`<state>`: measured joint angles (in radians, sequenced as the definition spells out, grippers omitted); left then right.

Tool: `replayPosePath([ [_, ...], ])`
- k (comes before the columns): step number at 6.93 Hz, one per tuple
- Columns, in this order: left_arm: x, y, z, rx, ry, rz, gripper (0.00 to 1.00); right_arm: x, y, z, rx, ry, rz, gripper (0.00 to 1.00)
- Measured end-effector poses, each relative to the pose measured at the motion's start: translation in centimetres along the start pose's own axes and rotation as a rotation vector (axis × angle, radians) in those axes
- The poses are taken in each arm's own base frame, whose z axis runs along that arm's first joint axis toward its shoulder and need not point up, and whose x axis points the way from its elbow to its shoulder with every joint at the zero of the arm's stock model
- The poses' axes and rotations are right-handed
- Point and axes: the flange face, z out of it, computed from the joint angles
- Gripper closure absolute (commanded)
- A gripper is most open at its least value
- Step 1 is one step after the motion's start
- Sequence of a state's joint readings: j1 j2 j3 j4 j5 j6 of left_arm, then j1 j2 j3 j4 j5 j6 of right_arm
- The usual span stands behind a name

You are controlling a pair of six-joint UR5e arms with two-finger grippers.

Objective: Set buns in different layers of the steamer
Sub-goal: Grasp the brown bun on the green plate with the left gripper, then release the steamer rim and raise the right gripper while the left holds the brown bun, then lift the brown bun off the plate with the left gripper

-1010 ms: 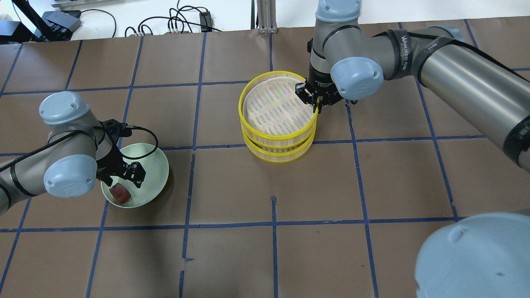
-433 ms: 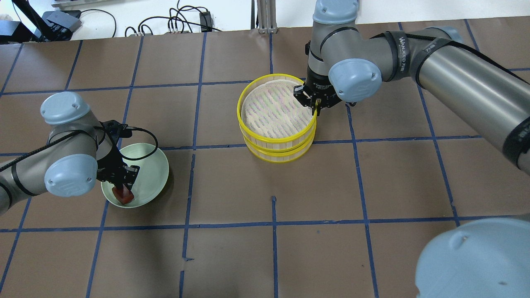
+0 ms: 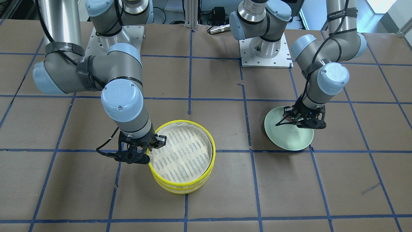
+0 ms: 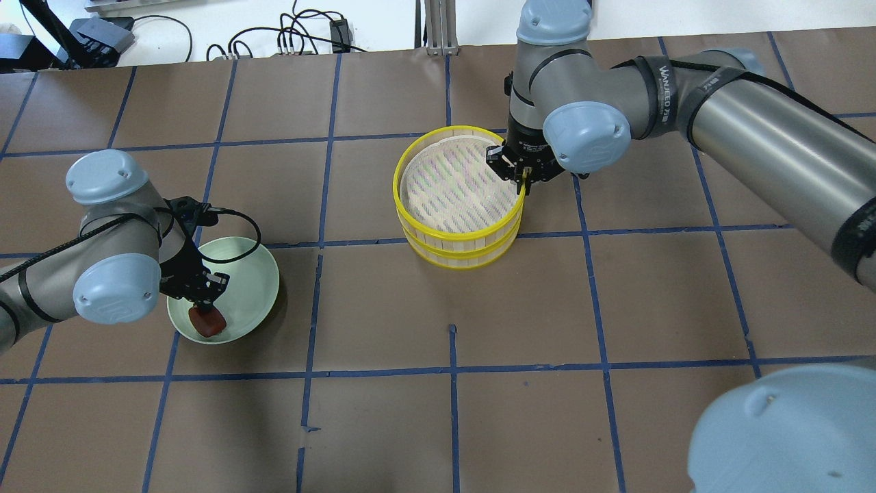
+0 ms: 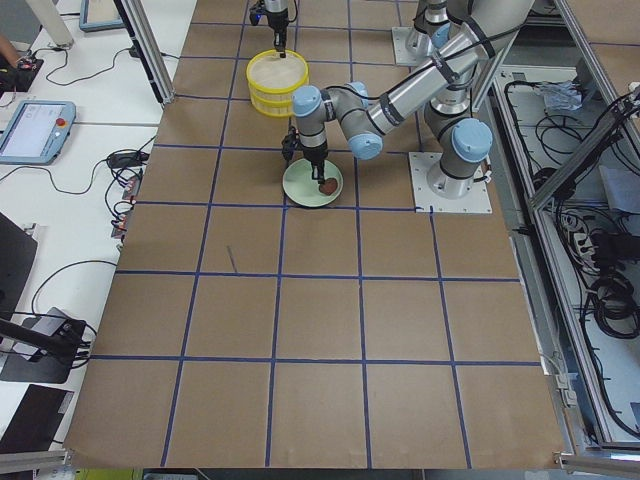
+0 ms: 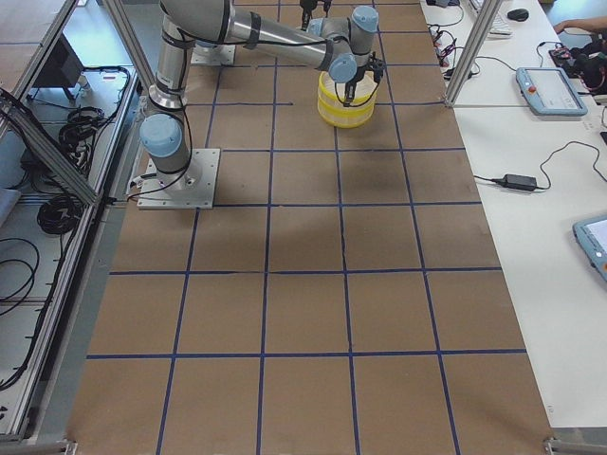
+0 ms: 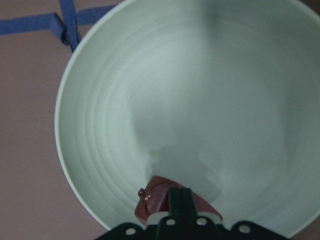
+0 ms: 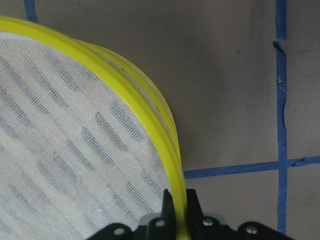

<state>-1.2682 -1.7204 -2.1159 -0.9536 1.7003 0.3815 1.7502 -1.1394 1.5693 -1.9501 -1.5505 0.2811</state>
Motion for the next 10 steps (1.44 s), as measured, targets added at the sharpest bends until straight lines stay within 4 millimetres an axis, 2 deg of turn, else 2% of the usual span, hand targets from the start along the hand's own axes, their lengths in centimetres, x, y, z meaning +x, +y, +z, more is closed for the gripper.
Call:
replayPosePath([
  [1, 0.1, -1.1, -2.4, 0.044, -0.013, 0.004, 0.89, 0.0, 0.0, 0.1, -0.003, 0.001, -0.001, 0.00],
  [2, 0.5, -1.8, -4.3, 0.063, -0.016, 0.017, 0.27, 0.2, -0.1, -0.3, 0.000, -0.003, -0.002, 0.00],
  [3, 0.9, -2.1, -4.7, 0.048, -0.012, 0.030, 0.26, 1.1, -0.6, -2.2, 0.015, -0.014, -0.017, 0.00],
  [4, 1.1, -2.0, -3.6, 0.012, -0.001, 0.037, 0.26, 3.3, -1.1, -5.6, 0.023, -0.020, -0.040, 0.00],
  [5, 1.1, -1.8, -2.1, -0.024, 0.010, 0.039, 0.26, 6.8, -1.2, -9.8, 0.010, -0.024, -0.059, 0.00],
  [6, 0.9, -1.6, -1.0, -0.049, 0.017, 0.036, 0.26, 10.2, -0.4, -14.3, -0.008, -0.031, -0.082, 0.00],
  [7, 0.7, -1.4, -0.2, -0.066, 0.022, 0.030, 0.26, 12.7, 1.6, -18.9, -0.012, -0.034, -0.098, 0.00],
  [8, 0.7, -1.1, 0.4, -0.081, 0.027, 0.026, 0.26, 13.7, 4.4, -22.6, -0.004, -0.030, -0.113, 0.00],
  [9, 0.9, -0.7, 1.1, -0.096, 0.032, 0.025, 0.26, 13.7, 6.4, -24.1, -0.002, -0.026, -0.126, 0.00],
  [10, 1.0, -0.3, 1.6, -0.109, 0.035, 0.025, 0.37, 13.2, 7.1, -23.5, 0.007, -0.024, -0.139, 0.00],
])
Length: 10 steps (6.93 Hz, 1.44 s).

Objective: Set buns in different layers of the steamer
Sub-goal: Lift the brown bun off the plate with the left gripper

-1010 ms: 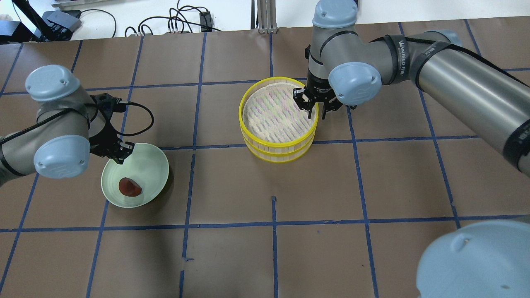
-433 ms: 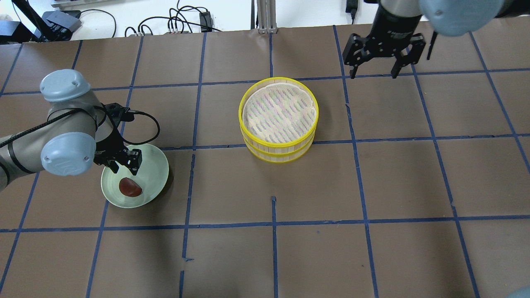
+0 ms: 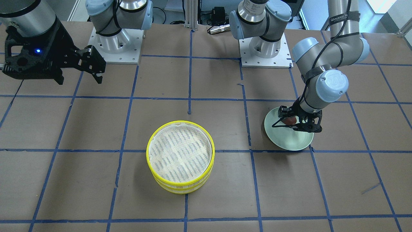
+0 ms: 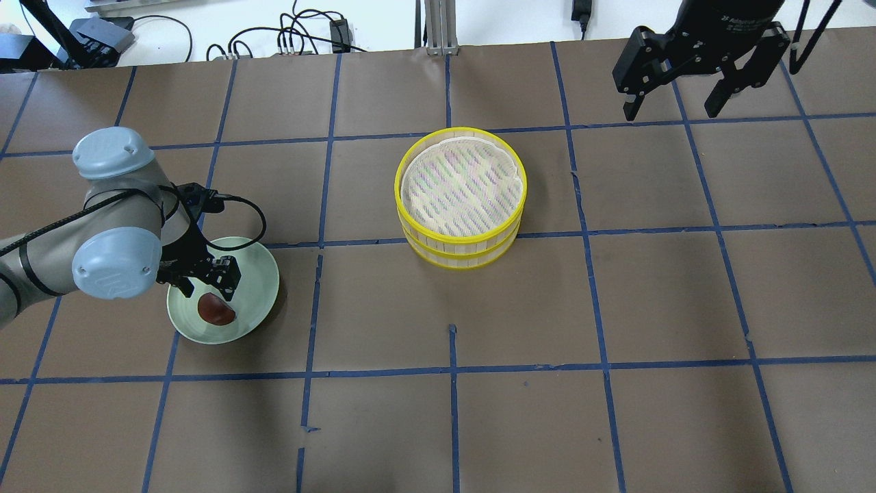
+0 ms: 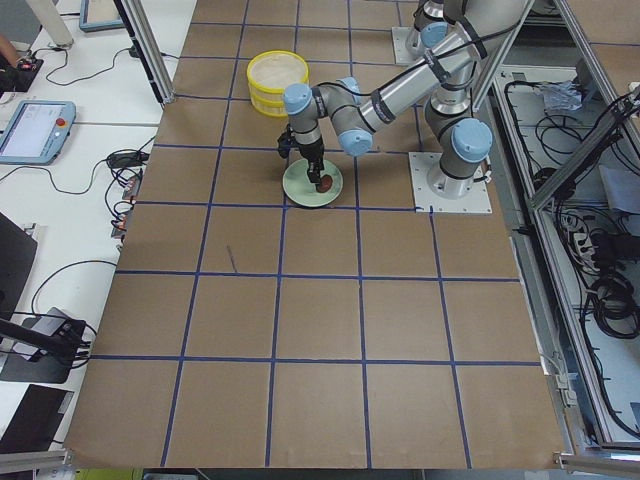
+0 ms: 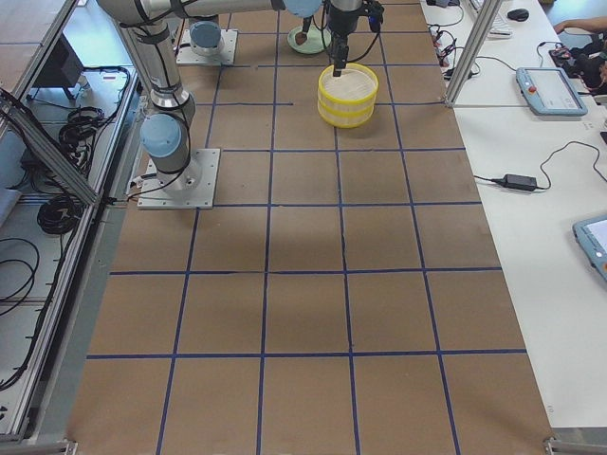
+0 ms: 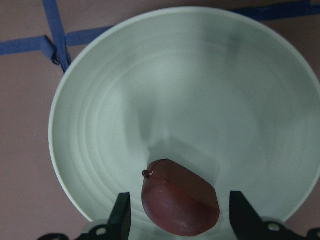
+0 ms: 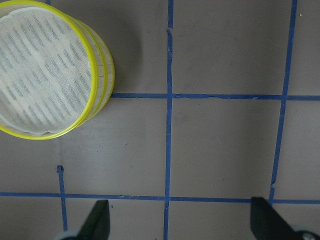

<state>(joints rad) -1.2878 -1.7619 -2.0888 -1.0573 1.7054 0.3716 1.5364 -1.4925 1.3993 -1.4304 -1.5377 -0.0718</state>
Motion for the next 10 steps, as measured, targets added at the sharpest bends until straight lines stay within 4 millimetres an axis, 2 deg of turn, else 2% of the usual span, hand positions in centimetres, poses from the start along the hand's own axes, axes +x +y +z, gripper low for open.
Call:
replayPosePath([
  [2, 0.4, 0.7, 1.3, -0.030, 0.007, 0.004, 0.98, -1.8, -0.1, 1.8, 0.050, 0.006, -0.034, 0.00],
  [4, 0.5, 0.8, 1.6, -0.024, 0.008, 0.004, 1.00, -2.2, -0.1, 1.6, 0.058, 0.006, -0.029, 0.00],
  [5, 0.5, 0.4, 0.5, 0.016, -0.006, 0.003, 1.00, -2.2, -0.1, 0.6, 0.061, 0.013, -0.024, 0.00],
  [6, 0.5, -0.5, -2.2, 0.080, -0.026, 0.005, 1.00, -2.2, -0.1, -0.1, 0.056, 0.021, -0.021, 0.00],
  [7, 1.4, -1.3, -6.4, 0.143, -0.031, 0.008, 1.00, -2.1, -0.1, -0.4, 0.054, 0.026, -0.020, 0.00],
  [8, 4.3, -1.9, -11.1, 0.185, -0.002, -0.010, 1.00, -2.1, -0.1, -0.3, 0.051, 0.028, -0.019, 0.00],
  [9, 9.3, -2.6, -16.0, 0.226, 0.054, -0.060, 0.99, -2.0, -0.1, -0.3, 0.049, 0.030, -0.018, 0.00],
  [10, 15.0, -3.6, -19.8, 0.265, 0.133, -0.123, 0.99, -2.0, -0.2, -0.2, 0.046, 0.031, -0.017, 0.00],
])
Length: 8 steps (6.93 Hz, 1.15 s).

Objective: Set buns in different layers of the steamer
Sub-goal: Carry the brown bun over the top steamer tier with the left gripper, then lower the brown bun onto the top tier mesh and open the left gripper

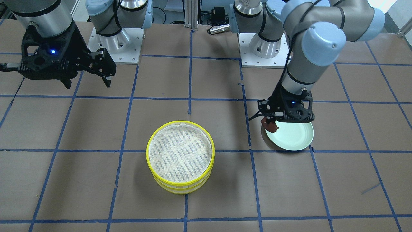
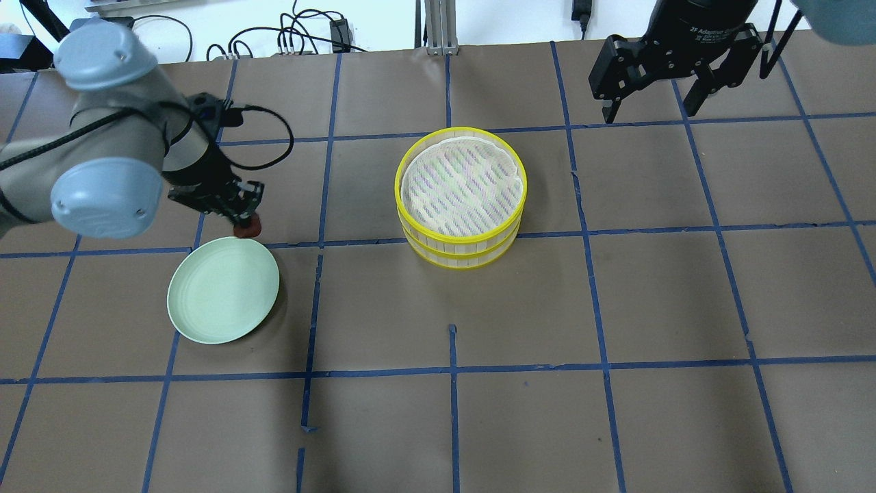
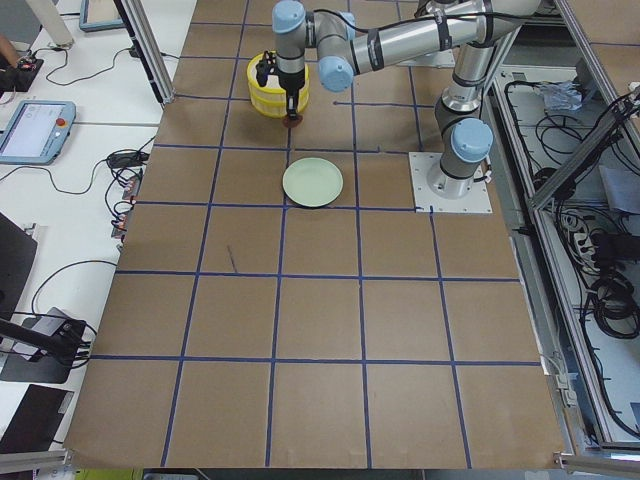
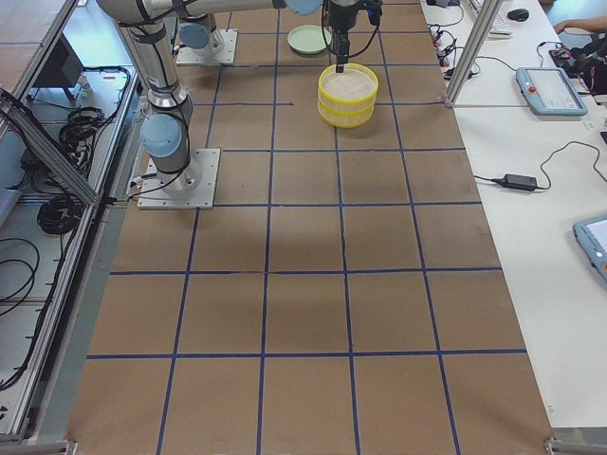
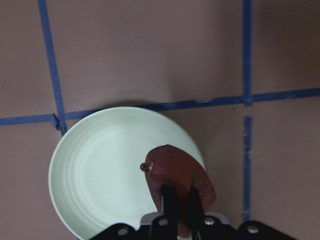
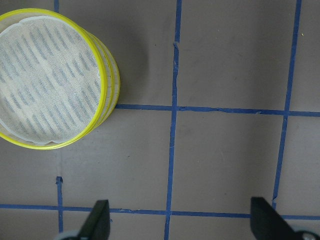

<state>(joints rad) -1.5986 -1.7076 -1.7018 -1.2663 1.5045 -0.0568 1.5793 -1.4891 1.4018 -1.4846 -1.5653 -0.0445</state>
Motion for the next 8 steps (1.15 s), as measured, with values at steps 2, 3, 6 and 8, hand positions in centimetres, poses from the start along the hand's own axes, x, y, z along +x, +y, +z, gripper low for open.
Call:
replayPosePath([
  [2, 12.0, -3.2, -0.1, 0.101, 0.209, -0.164, 0.96, 0.1, 0.0, 0.3, -0.008, 0.004, 0.000, 0.00],
  [3, 16.1, -4.2, 2.1, 0.129, 0.286, -0.213, 0.22, 0.2, 0.0, 0.4, -0.011, 0.013, 0.000, 0.00],
  [6, 20.0, -4.5, 7.5, 0.122, 0.324, -0.231, 0.00, 0.1, 0.1, 0.4, -0.012, 0.008, 0.010, 0.00],
  [8, 19.5, -4.4, 7.5, 0.157, 0.270, -0.145, 0.00, -0.1, 0.1, 0.4, -0.013, -0.016, 0.054, 0.00],
])
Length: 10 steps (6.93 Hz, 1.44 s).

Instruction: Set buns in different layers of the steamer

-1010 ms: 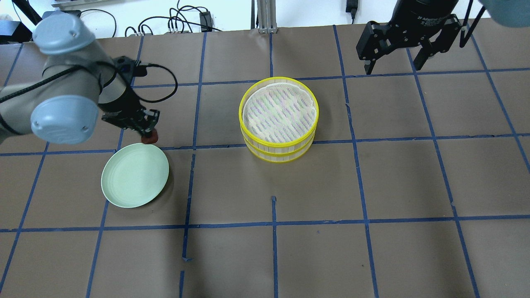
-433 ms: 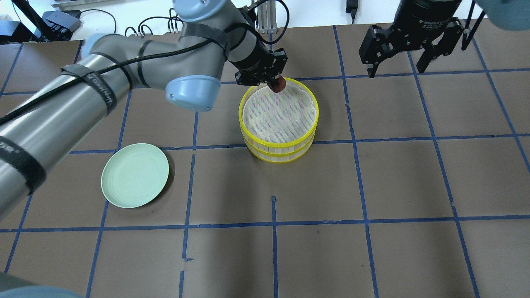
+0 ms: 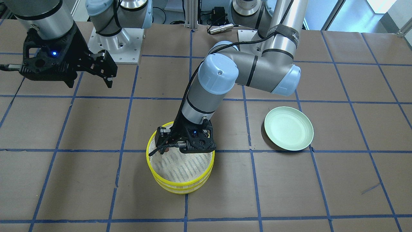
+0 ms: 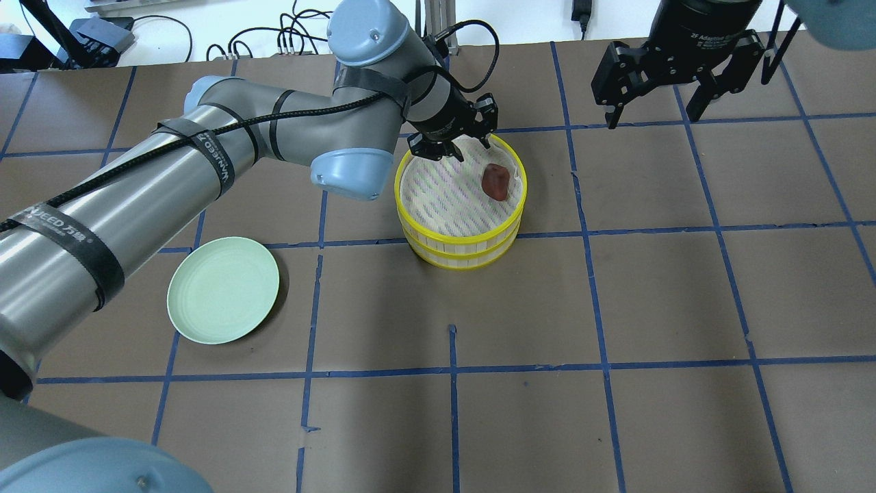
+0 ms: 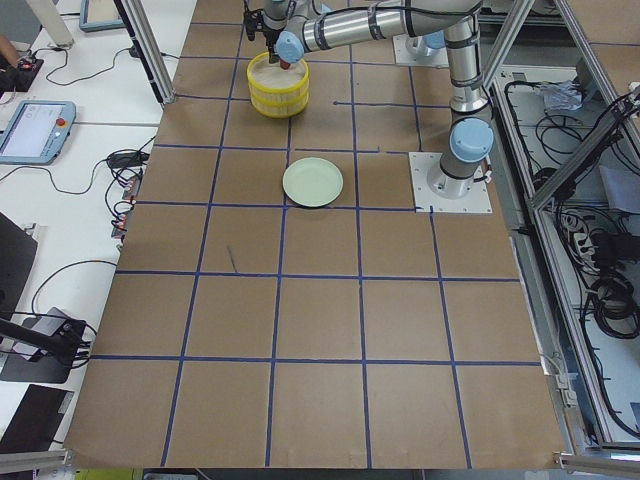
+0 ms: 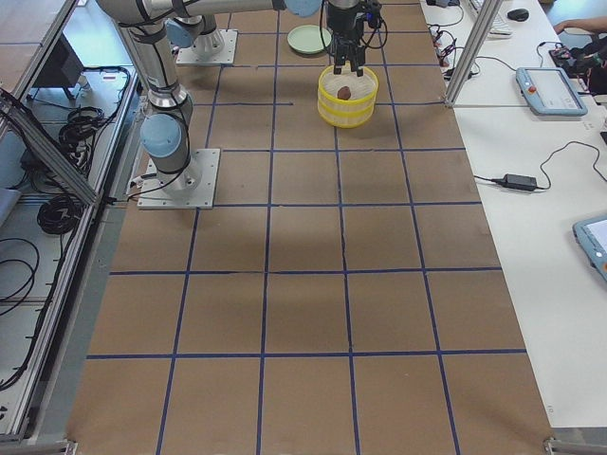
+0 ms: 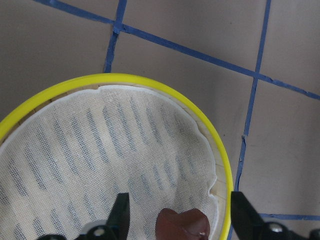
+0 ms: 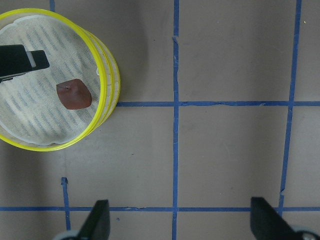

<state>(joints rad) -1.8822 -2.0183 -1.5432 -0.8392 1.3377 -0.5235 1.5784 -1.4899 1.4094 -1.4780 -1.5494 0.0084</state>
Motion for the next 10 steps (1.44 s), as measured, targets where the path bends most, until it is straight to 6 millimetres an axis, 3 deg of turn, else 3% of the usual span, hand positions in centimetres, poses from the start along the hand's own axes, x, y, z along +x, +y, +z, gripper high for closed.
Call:
replayPosePath([
  [2, -3.3, -1.3, -2.6, 0.022, -0.200, 0.264, 0.00, -0.1, 0.1, -0.1, 0.001, -0.006, 0.010, 0.00],
  [4, -10.1, -4.0, -10.0, -0.056, -0.290, 0.316, 0.00, -0.1, 0.1, -0.1, 0.000, 0.000, 0.011, 0.00],
  [5, -13.4, -4.0, -14.2, -0.114, -0.312, 0.290, 0.00, -0.1, 0.1, -0.1, 0.000, 0.002, 0.011, 0.00],
  [6, -15.5, -2.9, -17.9, -0.164, -0.326, 0.256, 0.00, -0.1, 0.1, -0.1, 0.000, 0.002, 0.011, 0.00],
  [8, -16.1, -0.4, -22.1, -0.188, -0.332, 0.241, 0.00, -0.1, 0.1, -0.1, 0.000, 0.003, 0.010, 0.00],
  [10, -15.7, 0.6, -23.3, -0.179, -0.327, 0.249, 0.00, -0.1, 0.1, -0.1, 0.000, 0.003, 0.010, 0.00],
])
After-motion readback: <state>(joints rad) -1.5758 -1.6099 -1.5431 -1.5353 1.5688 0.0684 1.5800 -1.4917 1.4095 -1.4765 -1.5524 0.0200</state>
